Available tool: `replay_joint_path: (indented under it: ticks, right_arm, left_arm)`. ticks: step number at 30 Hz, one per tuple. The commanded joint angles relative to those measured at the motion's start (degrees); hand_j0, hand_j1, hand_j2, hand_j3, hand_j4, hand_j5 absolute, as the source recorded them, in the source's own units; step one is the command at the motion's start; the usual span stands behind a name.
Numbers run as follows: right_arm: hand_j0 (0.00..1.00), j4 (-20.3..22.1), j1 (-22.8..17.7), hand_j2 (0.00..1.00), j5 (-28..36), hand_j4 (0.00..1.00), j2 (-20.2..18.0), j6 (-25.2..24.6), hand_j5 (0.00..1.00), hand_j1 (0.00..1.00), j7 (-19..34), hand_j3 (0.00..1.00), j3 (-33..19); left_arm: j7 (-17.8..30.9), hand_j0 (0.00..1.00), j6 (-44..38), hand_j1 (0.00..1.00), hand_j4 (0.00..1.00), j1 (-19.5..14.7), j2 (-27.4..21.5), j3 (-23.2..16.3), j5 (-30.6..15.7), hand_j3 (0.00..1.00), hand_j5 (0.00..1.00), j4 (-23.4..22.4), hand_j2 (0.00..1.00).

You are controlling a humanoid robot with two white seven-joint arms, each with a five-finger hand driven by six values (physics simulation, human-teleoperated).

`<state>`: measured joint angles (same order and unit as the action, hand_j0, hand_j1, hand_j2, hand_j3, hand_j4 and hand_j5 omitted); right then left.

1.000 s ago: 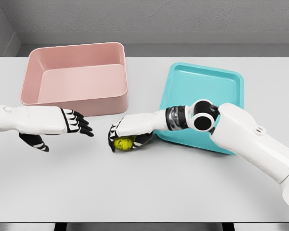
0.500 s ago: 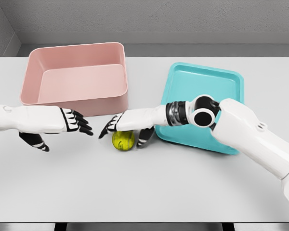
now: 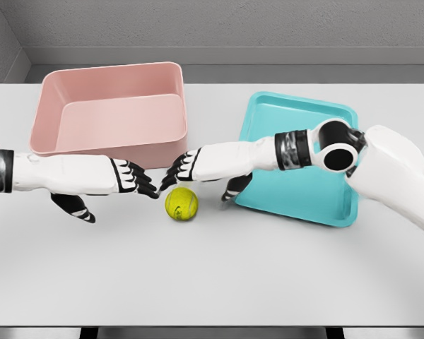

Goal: Put the tennis from the blue tray into the pink basket with both arms

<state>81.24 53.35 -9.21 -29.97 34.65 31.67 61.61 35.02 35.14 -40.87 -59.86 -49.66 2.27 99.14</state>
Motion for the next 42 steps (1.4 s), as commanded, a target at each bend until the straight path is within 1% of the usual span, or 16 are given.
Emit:
replay_joint_path:
  ticks: [1, 4, 7, 11, 12, 13, 15, 17, 20, 24, 27, 30, 31, 36, 41, 42]
  right_arm:
    - [1.00, 0.41, 0.00, 1.00, 0.59, 1.00, -2.99, 0.33, 1.00, 1.00, 0.06, 1.00, -2.02]
    - [1.00, 0.41, 0.88, 1.00, 0.51, 1.00, -7.29, 0.35, 1.00, 1.00, 0.76, 1.00, -3.96]
    - [1.00, 0.15, 1.41, 1.00, 0.51, 1.00, -13.18, 0.35, 1.00, 1.00, 0.94, 1.00, -7.91]
    - [1.00, -0.38, 0.62, 1.00, 0.15, 1.00, -18.28, 0.35, 1.00, 1.00, -0.29, 1.00, -10.46]
    - [1.00, -0.73, -0.09, 1.00, 0.15, 1.00, -20.30, 0.35, 1.00, 1.00, -4.50, 1.00, -10.63]
    - [1.00, -2.75, -1.14, 1.00, 0.15, 1.00, -21.62, 0.35, 1.00, 1.00, -10.22, 1.00, -11.25]
    - [1.00, -3.28, -2.02, 1.00, 0.15, 1.00, -24.79, 0.35, 1.00, 1.00, -14.97, 1.00, -11.34]
    - [1.00, -3.72, -4.48, 1.00, 0.24, 1.00, -25.49, 0.35, 1.00, 1.00, -15.06, 1.00, -14.41]
    - [1.00, -3.72, -6.06, 1.00, 0.24, 1.00, -26.19, 0.35, 1.00, 1.00, -14.53, 1.00, -15.03]
    - [1.00, -3.80, -6.24, 1.00, 0.24, 1.00, -27.34, 0.35, 1.00, 1.00, -14.36, 1.00, -15.03]
    - [1.00, -6.62, -6.86, 1.00, 0.24, 1.00, -27.25, 0.35, 1.00, 1.00, -14.36, 1.00, -15.12]
    - [1.00, -6.44, -7.29, 1.00, 0.15, 1.00, -27.25, 0.35, 1.00, 1.00, -14.45, 1.00, -15.03]
    - [1.00, -6.35, -7.38, 1.00, 0.15, 1.00, -27.25, 0.35, 1.00, 1.00, -14.45, 1.00, -15.03]
    - [1.00, -6.27, -7.38, 1.00, 0.15, 1.00, -26.72, 0.35, 1.00, 1.00, -14.45, 1.00, -14.94]
    - [1.00, -6.00, -7.38, 1.00, 0.15, 1.00, -26.63, 0.35, 1.00, 1.00, -14.45, 1.00, -14.94]
    - [1.00, -6.00, -7.38, 1.00, 0.15, 1.00, -26.63, 0.35, 1.00, 1.00, -14.45, 1.00, -14.94]
  left_arm:
    - [-0.02, 1.00, -0.14, 1.00, 1.00, 0.00, -0.26, 0.09, -0.52, 1.00, 1.00, -0.17, 1.00]
    - [-0.02, 1.00, -0.14, 1.00, 1.00, 0.00, -0.26, 0.17, -0.60, 1.00, 1.00, -0.52, 1.00]
    - [-0.02, 1.00, -0.14, 1.00, 1.00, -0.44, 0.62, 0.35, -0.69, 1.00, 1.00, -0.08, 1.00]
    - [-0.02, 1.00, -0.14, 1.00, 1.00, -0.97, 8.00, 0.35, -0.52, 1.00, 1.00, 0.09, 1.00]
    - [-0.02, 1.00, -0.14, 1.00, 1.00, -1.58, 9.32, 0.17, -0.43, 1.00, 1.00, 0.09, 1.00]
    - [-0.02, 1.00, -0.14, 1.00, 1.00, -1.93, 10.46, 0.17, -0.17, 1.00, 1.00, 0.09, 1.00]
    - [-0.02, 1.00, -0.14, 1.00, 1.00, -2.90, 11.69, -0.09, 0.10, 1.00, 1.00, 0.01, 1.00]
    - [-0.02, 1.00, -0.14, 1.00, 1.00, -2.90, 13.54, -0.35, 0.36, 1.00, 1.00, -0.43, 1.00]
    - [-0.02, 1.00, -0.14, 1.00, 1.00, -3.16, 13.72, -0.53, 0.19, 1.00, 1.00, -0.70, 1.00]
    - [-0.02, 1.00, -1.74, 1.00, 1.00, -3.78, 15.91, -2.20, 0.54, 1.00, 1.00, -4.21, 1.00]
    - [-0.02, 1.00, -2.53, 1.00, 1.00, -4.13, 17.32, -2.29, 2.12, 1.00, 1.00, -8.08, 1.00]
    - [-0.02, 1.00, -3.68, 1.00, 1.00, -3.96, 18.02, -2.64, 3.96, 1.00, 1.00, -9.57, 1.00]
    - [-0.02, 1.00, -3.68, 1.00, 1.00, -3.95, 18.11, -3.87, 4.05, 1.00, 1.00, -9.66, 1.00]
    - [-0.02, 1.00, -3.68, 1.00, 1.00, -3.52, 18.37, -4.84, 5.02, 1.00, 1.00, -9.49, 1.00]
    - [-0.02, 1.00, -3.68, 1.00, 1.00, -3.60, 19.60, -4.92, 6.51, 1.00, 1.00, -10.19, 1.00]
    - [-0.02, 1.00, -3.68, 1.00, 1.00, -3.69, 19.87, -4.92, 6.51, 1.00, 1.00, -11.51, 1.00]
